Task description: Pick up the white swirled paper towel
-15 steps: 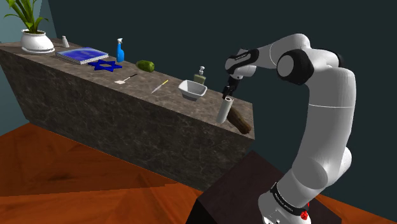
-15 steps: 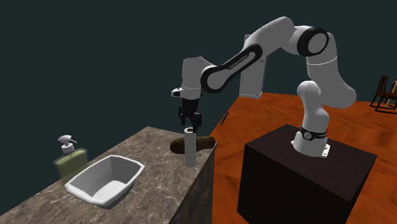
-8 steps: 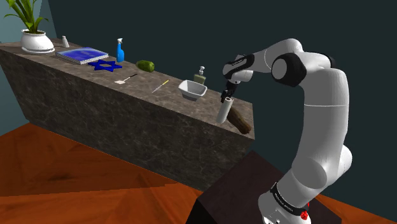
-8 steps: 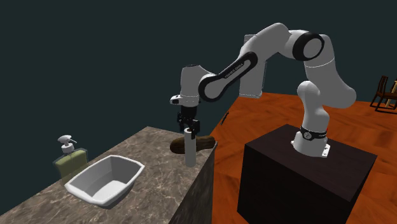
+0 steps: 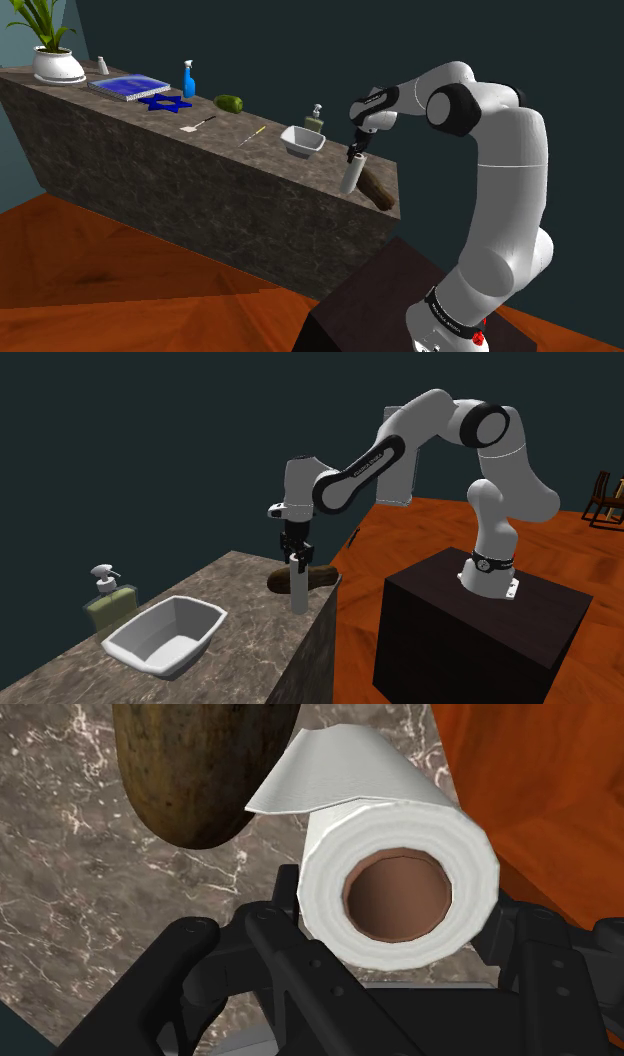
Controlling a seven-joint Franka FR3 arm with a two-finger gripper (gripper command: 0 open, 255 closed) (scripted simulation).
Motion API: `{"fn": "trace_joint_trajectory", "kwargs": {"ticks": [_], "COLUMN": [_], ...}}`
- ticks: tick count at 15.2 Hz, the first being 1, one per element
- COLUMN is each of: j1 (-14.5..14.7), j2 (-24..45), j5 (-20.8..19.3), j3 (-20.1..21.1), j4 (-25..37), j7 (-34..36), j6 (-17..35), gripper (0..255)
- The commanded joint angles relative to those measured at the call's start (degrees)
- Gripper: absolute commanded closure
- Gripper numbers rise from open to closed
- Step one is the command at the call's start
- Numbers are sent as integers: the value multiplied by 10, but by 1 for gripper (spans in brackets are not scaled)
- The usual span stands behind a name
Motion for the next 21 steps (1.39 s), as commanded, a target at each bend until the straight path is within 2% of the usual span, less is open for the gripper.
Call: {"fn": "trace_joint_trajectory", "kwargs": {"ticks": [1, 4, 21], "j1": [0, -1, 7], "j2": [0, 2, -54], "j5": [0, 0, -23], "j3": [-1, 0, -15], "j4": [-1, 1, 37], "j7": [0, 0, 13], "j6": [0, 0, -89], "gripper": [255, 255, 255]}}
